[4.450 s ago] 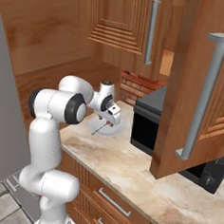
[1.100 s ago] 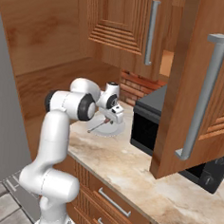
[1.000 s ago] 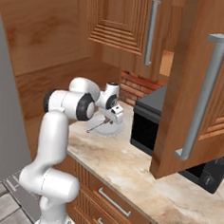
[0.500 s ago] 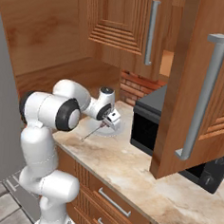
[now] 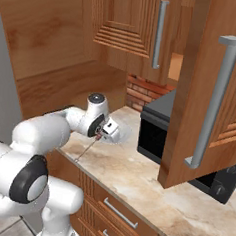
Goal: Place the cold items (lemon wedge and cucumber) from the fridge in one tupperware on the dining counter. Place the warm items (hot dog and kebab skewer) in the stove area in another tupperware.
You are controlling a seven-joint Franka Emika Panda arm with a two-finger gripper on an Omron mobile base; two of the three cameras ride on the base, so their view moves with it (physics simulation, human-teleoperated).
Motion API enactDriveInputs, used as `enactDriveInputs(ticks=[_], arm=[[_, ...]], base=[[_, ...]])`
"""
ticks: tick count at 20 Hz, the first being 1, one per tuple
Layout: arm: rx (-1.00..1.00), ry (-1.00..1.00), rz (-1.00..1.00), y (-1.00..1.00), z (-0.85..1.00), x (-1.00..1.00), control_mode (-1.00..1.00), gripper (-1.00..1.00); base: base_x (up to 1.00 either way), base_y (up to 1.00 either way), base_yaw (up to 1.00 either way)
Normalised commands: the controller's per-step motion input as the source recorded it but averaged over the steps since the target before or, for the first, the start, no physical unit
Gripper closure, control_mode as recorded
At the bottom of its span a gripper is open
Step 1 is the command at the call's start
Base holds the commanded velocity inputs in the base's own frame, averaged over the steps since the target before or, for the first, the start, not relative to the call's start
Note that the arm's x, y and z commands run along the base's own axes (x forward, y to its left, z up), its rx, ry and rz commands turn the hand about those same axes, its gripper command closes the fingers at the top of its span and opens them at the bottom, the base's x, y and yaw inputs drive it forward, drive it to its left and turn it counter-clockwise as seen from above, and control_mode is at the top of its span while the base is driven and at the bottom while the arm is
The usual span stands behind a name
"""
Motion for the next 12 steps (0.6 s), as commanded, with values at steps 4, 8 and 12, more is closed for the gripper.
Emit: enactDriveInputs(ticks=[4, 8, 12], arm=[[0.00, 0.42, 0.02, 0.09, 1.00, -0.65, -1.00, 1.00], [0.08, 0.42, -0.01, -0.01, 0.96, -0.15, -1.00, 1.00], [0.30, 0.03, -0.07, -0.05, 0.64, -0.44, -1.00, 1.00]], base=[[0.00, 0.00, 0.00], [0.00, 0.00, 0.00], [0.00, 0.00, 0.00]])
